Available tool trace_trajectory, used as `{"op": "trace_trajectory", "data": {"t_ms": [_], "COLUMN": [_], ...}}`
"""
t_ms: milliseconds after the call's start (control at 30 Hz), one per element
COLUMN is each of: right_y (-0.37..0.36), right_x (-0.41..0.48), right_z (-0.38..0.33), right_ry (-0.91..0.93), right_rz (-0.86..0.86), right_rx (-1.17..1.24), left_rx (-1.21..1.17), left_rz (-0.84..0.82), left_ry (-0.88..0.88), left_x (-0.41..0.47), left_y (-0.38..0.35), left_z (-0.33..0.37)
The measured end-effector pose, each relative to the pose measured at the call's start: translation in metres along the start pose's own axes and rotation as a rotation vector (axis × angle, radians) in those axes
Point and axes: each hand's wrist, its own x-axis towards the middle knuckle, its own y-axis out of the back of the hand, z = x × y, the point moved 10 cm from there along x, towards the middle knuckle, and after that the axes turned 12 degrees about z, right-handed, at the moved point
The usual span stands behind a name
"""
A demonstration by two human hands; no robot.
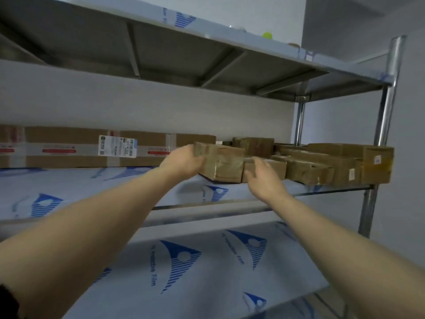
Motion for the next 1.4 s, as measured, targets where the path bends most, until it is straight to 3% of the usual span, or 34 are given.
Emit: {"op": "trace_trajectory", "data": {"t_ms": [167, 300, 400, 567, 733, 867, 1100, 1233, 1400], "right_y": [-0.020, -0.037, -0.046, -0.061, -0.054, -0.044, -0.050, -0.064, -0.076], "right_x": [0.067, 0.106, 0.117, 0.121, 0.094, 0.073, 0.005, -0.058, -0.140], "right_z": [0.014, 0.028, 0.034, 0.027, 0.023, 0.024, -0.013, -0.051, -0.106], "right_ry": [-0.103, -0.144, -0.193, -0.154, -0.138, -0.201, -0.222, -0.171, -0.098], "right_rz": [0.015, -0.005, -0.051, -0.049, -0.087, -0.145, -0.307, -0.513, -0.804], "right_rx": [0.117, -0.001, 0.038, 0.275, 0.700, 0.979, 1.236, 1.347, 1.435], "left_rx": [-0.212, -0.416, -0.487, -0.638, -0.811, -0.733, -0.493, -0.335, -0.355], "left_rz": [0.036, 0.032, -0.016, 0.034, 0.165, 0.246, 0.388, 0.479, 0.566], "left_ry": [0.188, 0.394, 0.502, 0.602, 0.663, 0.601, 0.497, 0.508, 0.639], "left_x": [0.063, 0.090, 0.088, 0.074, 0.043, 0.012, -0.082, -0.150, -0.239], "left_y": [-0.029, -0.054, -0.073, -0.082, -0.071, -0.047, 0.009, 0.041, 0.071], "left_z": [-0.003, -0.013, -0.017, -0.020, -0.014, 0.001, 0.010, -0.003, -0.038]}}
